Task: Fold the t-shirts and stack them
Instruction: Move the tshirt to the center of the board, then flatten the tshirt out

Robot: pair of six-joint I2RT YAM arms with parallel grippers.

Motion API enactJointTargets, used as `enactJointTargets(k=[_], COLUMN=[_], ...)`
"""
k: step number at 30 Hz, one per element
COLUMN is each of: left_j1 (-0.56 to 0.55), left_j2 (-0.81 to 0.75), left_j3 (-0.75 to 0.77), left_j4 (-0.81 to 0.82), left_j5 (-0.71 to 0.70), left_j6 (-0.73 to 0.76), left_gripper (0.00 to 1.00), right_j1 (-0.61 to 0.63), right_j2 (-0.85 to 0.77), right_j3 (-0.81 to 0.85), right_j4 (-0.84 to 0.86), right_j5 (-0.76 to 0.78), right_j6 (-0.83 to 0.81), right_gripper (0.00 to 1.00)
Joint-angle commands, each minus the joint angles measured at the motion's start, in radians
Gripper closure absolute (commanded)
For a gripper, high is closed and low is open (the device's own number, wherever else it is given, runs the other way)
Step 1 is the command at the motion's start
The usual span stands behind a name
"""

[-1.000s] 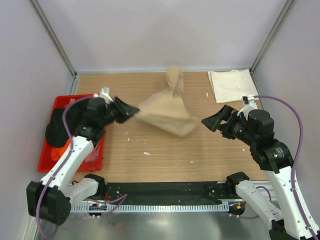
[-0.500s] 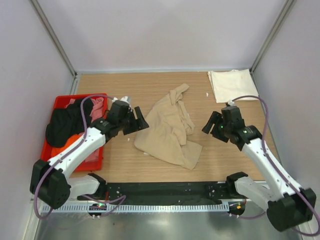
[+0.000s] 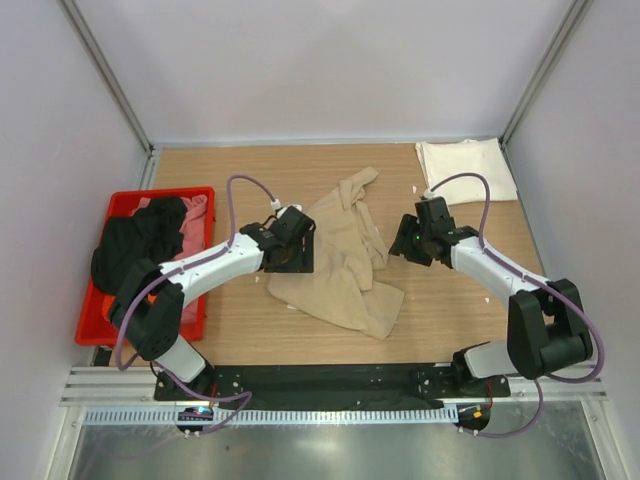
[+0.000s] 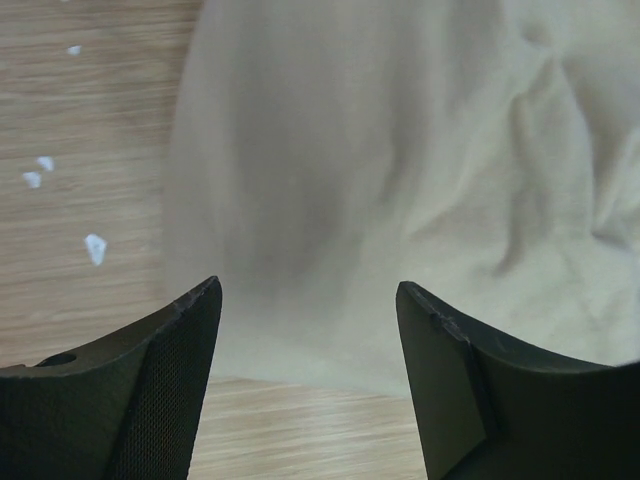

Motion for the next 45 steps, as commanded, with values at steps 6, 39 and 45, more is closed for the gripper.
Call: enactJointTargets(k=[6,39,45], left_j1=[-0.048,-0.114,-0.053], left_j2=[-0.154,0.077,0.105], left_j3=[-0.015,0.272,0.213], left_j4=[0.014,-0.183,-0.146], left_j5=[0.111,-0.196,-0.190], left_j6=[0.048,-0.049,0.018], left_gripper=[0.31,0.41,0.36], right_j1=[0.004,0.004,0.004], right_j2=[-0.035,-0.357,-0.287], right_j3=[0.012,-0.174,-0.230], right_j4=[-0.067,-0.146,-0.071], right_j5=[-0.010,-0.096,-0.111], right_j6=[-0.015,0.036,0.042], right_gripper=[0.43,0.46,0.45])
